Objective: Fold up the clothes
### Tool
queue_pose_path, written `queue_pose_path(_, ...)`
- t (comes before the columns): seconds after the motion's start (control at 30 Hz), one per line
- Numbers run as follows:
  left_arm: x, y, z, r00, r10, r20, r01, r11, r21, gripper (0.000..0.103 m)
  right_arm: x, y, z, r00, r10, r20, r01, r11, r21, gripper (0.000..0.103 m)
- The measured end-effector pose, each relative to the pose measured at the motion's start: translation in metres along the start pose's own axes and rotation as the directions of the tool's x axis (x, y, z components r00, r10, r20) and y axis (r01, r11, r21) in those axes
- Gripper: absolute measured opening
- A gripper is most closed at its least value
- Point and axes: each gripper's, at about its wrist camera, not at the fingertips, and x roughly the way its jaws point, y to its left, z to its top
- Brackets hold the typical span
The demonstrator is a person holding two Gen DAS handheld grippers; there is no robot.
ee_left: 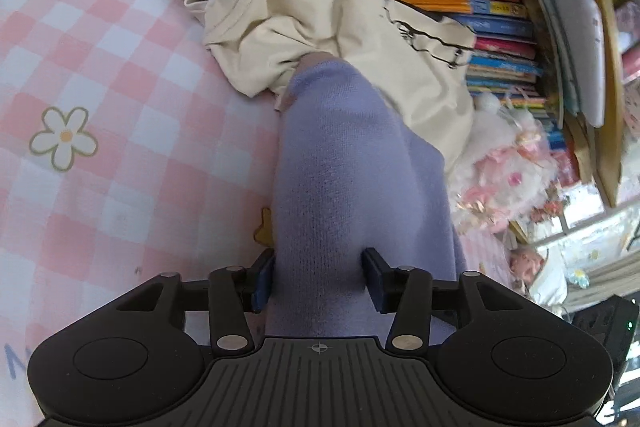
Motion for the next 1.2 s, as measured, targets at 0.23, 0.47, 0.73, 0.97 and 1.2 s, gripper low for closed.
queue_pose_path(0.23,-0.025,-0.001,-0.025,1.0,-0.006,0.017,0.005,0.999,0.045,0.043,-0.033,0.007,-0.026,0.999,-0.036,0.025,0.04,0.985,-0.167,0.041)
queue_pose_path(0.47,-0.021,0.0,-0.033,1.0,0.004,0.012,-0.004,1.0,0.026,0.045,-0.032,-0.01,-0.031,1.0,-0.012,0.024,0.013,0.998,-0.054,0.031)
queue_pose_path(0.73,-0.045,-0.027,-0.049,0.992,0.057,0.11,-0.074,0.985,0.155,0.054,-0.05,-0.004,-0.041,0.997,-0.037,0.069,0.042,0.996,-0.084,0.044)
queue_pose_path(0.97,-0.077,-0.062,-0.091,0.964,0.13,0.232,-0.192,0.945,0.266,0.08,-0.09,0.017,-0.073,0.975,-0.119,0.188,0.157,0.966,-0.204,0.066)
queue_pose_path(1.2,-0.09,-0.078,-0.144,0.931,0.248,0.268,-0.331,0.884,0.331,0.083,-0.119,0.023,-0.115,0.944,-0.213,0.251,0.272,0.933,-0.234,0.083)
